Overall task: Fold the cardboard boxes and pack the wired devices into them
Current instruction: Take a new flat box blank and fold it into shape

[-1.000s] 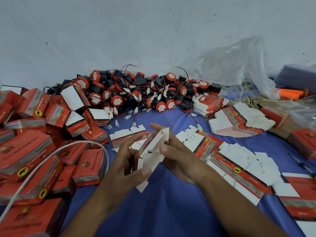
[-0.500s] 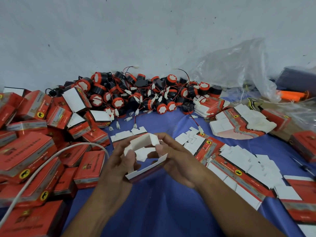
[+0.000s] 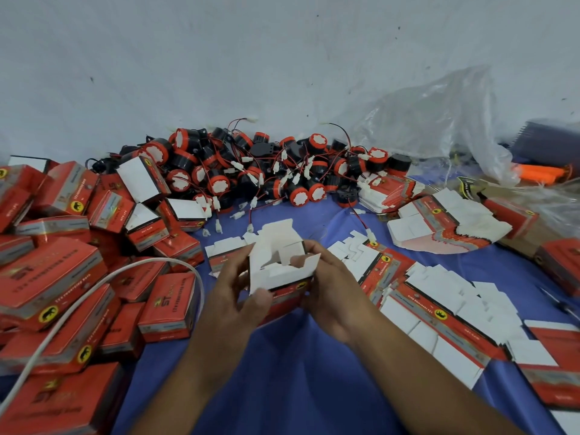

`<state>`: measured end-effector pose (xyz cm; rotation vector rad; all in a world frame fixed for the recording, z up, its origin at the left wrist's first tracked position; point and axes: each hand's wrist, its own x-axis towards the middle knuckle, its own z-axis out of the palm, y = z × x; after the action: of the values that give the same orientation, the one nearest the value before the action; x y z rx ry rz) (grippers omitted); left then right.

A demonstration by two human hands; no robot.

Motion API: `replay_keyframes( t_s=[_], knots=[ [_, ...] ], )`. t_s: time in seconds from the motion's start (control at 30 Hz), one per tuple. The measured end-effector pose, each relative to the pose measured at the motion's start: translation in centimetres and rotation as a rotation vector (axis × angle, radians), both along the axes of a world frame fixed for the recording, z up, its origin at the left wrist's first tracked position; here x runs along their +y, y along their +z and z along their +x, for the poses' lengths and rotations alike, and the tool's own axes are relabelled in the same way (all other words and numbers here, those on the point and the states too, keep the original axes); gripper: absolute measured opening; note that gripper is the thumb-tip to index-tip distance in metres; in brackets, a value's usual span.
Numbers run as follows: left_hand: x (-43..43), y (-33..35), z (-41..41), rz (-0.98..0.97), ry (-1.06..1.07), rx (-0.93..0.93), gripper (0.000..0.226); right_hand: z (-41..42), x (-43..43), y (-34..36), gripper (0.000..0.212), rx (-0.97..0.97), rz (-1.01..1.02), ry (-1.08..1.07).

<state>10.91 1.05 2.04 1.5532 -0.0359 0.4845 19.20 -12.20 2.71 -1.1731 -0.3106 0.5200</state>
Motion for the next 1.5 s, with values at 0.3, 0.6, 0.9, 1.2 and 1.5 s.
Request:
replay_keyframes(
  t_s=[0.3,0.6,0.9,1.2,1.5],
  knots=[
    [1.1,-1.2,-0.3,-0.266,0.07,-0.037,0.033,-1.3,0.6,-0.5,0.043,-0.361,-0.161,-0.044],
    [-0.1,-0.5,-1.0,0.119,0.24,-0.079,0.05,-1.7,1.0,-0.4,0.027,-0.418,-0.062,-0.094],
    [-0.9,-0.3,-1.5,0.596,0.384,-0.172,0.078,-1.6,0.6,0.0,0.006,-0.423,0.003,-0.034],
    [-1.4,-0.1,-1.5,0.614,0.393,-0.212,0.059,-1.6,0.6,0.6,0.024,-0.315,-0.07,0.098],
    [-0.4,-0.3,-1.7,0.56,0.314,-0.129,0.09,-1.7,0.2,0.7,0.041,-0.548,-0.312,0.064]
  ],
)
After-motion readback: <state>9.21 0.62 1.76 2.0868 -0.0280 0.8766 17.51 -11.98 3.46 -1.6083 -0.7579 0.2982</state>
